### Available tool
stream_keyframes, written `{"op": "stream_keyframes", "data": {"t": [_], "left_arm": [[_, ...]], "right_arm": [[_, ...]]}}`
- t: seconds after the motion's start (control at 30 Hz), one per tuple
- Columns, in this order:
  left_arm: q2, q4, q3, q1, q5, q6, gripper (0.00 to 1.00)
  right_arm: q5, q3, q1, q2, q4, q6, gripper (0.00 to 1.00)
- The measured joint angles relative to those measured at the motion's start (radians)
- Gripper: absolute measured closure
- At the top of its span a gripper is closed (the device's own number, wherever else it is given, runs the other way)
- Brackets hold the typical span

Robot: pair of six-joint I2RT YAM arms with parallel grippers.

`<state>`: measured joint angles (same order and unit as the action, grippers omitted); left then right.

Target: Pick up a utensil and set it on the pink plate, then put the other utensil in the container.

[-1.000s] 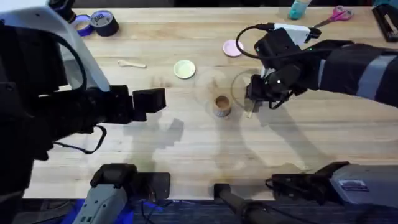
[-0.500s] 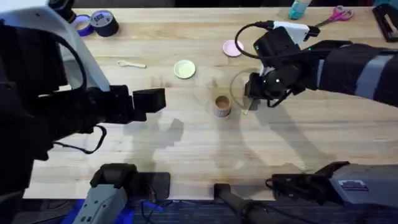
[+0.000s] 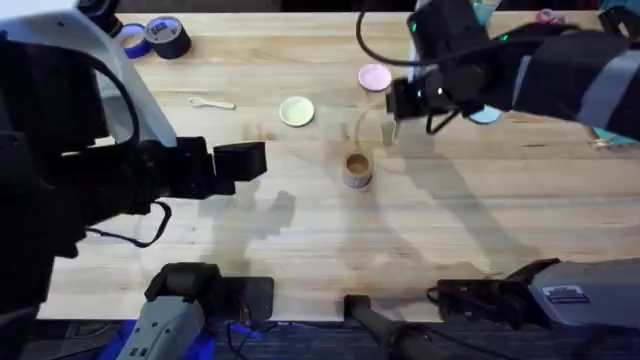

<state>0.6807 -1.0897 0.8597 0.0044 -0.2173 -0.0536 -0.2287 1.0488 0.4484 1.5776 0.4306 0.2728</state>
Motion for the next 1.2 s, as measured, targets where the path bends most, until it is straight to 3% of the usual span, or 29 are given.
{"op": "stream_keyframes", "data": {"t": [0.27,0.47,0.7,0.97,1.2], "left_arm": [[0.0,0.0,0.0,0.0,0.0,0.0,0.007],[0.0,0.0,0.0,0.0,0.0,0.0,0.007],[0.0,0.0,0.0,0.0,0.0,0.0,0.007],[0.0,0.0,0.0,0.0,0.0,0.0,0.007],[0.0,0.0,0.0,0.0,0.0,0.0,0.008]], "right_arm": [[-0.019,0.018,-0.031,0.0,-0.183,-0.065,0.968],[-0.019,0.062,-0.042,0.002,-0.176,-0.097,0.974],[-0.022,0.265,-0.061,0.089,-0.081,-0.132,0.973],[-0.021,0.539,-0.068,0.296,0.038,-0.145,0.973],[0.005,0.641,-0.068,0.416,0.049,-0.147,0.972]]}}
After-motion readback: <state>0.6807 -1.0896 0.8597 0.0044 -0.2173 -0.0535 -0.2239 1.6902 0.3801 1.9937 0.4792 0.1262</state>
